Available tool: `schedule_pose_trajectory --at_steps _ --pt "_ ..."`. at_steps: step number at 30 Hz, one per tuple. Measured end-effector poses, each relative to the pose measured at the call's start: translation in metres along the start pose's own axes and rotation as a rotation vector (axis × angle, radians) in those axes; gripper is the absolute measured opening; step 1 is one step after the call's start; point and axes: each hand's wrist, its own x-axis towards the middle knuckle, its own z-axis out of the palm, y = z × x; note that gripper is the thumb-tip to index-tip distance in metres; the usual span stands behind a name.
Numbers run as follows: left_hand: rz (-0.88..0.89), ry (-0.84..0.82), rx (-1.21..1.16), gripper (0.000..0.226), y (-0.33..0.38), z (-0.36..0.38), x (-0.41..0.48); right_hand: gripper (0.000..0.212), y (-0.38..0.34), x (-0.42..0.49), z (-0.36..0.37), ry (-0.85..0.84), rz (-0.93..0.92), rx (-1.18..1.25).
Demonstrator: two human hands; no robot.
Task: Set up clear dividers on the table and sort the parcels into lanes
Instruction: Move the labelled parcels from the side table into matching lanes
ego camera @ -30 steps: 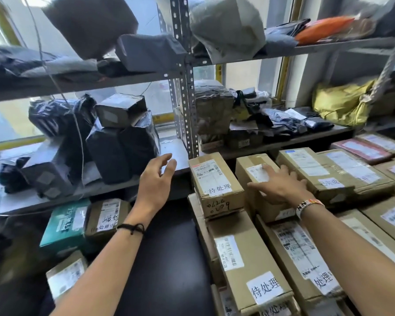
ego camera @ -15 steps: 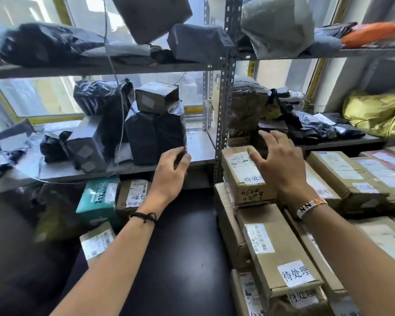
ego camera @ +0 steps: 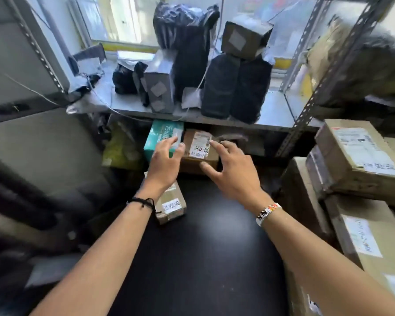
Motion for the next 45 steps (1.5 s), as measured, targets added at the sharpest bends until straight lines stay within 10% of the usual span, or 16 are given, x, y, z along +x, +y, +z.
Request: schedule_pose_trajectory --at_steps 14,21,45 --pt "-0.518 -0.197 0.169 0.073 -0.218 -0.002 -0.016 0.084 -0.048 0.011 0.237 -0.474 0.382 0.378" --pt "-0.497 -0.133 0.101 0.062 -0.255 0.024 -0.049 0.078 -0.05 -0.017 0.275 -0.494 0.375 0.36" --pt "-0.076 -0.174 -0.609 0.062 -0.007 0.063 -0.05 0.112 0.034 -0.059 0.045 0.132 0.265 0.754"
